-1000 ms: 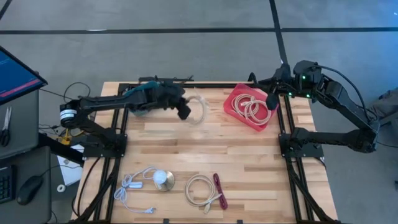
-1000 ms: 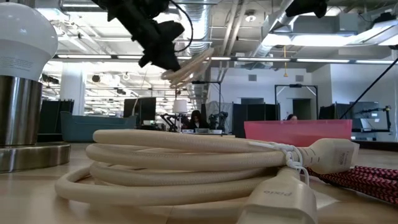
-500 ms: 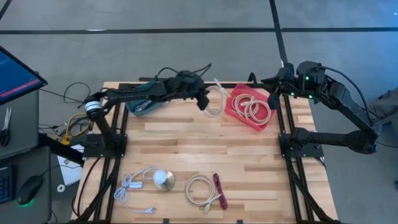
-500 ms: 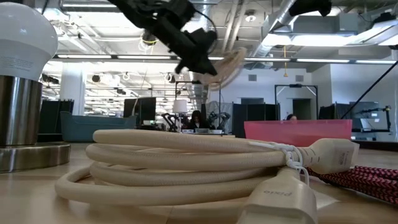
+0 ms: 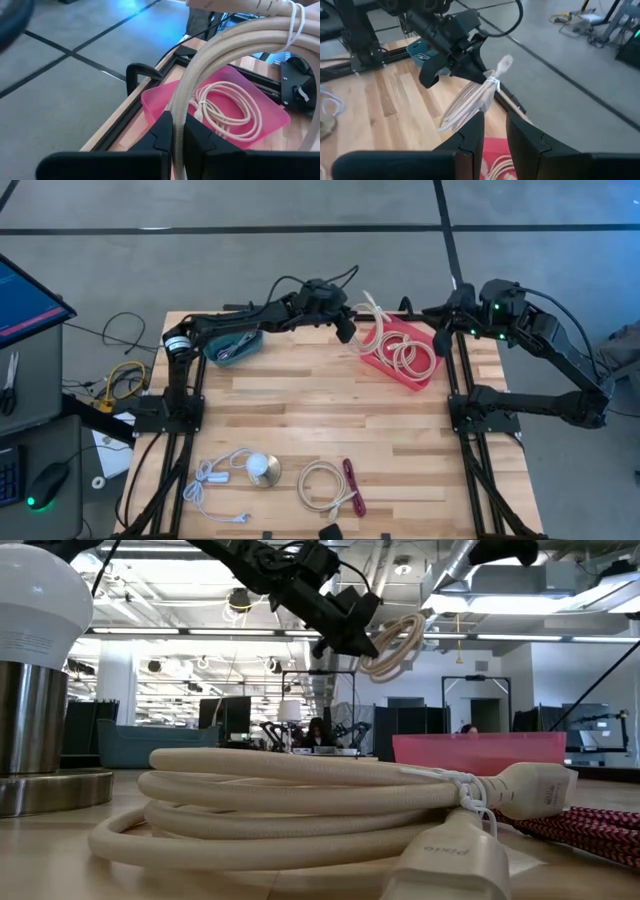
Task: Pick & Place USB Port
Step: Put the white charger cable into pink bin
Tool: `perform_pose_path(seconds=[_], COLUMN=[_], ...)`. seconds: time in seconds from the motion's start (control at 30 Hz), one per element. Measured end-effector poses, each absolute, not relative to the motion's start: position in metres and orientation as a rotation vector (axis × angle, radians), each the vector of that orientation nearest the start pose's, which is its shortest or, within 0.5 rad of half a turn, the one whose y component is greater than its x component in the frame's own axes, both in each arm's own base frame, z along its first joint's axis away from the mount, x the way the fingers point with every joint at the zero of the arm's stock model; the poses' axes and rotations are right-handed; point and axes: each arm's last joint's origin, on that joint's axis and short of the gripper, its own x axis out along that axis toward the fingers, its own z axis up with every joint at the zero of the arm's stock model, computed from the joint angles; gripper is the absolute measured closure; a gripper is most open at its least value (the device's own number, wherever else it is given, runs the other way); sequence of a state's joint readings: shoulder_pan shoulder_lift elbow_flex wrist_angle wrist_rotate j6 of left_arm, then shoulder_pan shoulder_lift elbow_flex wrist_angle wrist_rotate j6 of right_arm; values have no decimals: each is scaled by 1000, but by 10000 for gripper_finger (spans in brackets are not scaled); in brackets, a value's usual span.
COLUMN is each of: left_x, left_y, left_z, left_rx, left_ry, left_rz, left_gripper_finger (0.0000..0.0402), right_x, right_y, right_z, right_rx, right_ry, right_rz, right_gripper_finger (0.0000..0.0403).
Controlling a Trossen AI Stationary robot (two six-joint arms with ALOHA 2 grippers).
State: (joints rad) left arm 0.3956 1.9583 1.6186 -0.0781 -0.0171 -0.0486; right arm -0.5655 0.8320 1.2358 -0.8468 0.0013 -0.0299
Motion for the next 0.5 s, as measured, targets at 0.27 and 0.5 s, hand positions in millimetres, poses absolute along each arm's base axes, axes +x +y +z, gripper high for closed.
perform_pose_path(seconds=[0.27, 0.5], left_x=[423, 423], left_y=[177, 177], left_z=[288, 288], left_rx=[-123, -123], left_ry=[385, 384], left_rz=[417, 417], left_gripper_finger=[385, 385], right_x=[127, 165], right_y=[-81, -94], right_z=[389, 372], right_rx=[398, 462], right_ry=[561, 646], right_rz=[-623, -600], right_gripper_finger=[301, 223])
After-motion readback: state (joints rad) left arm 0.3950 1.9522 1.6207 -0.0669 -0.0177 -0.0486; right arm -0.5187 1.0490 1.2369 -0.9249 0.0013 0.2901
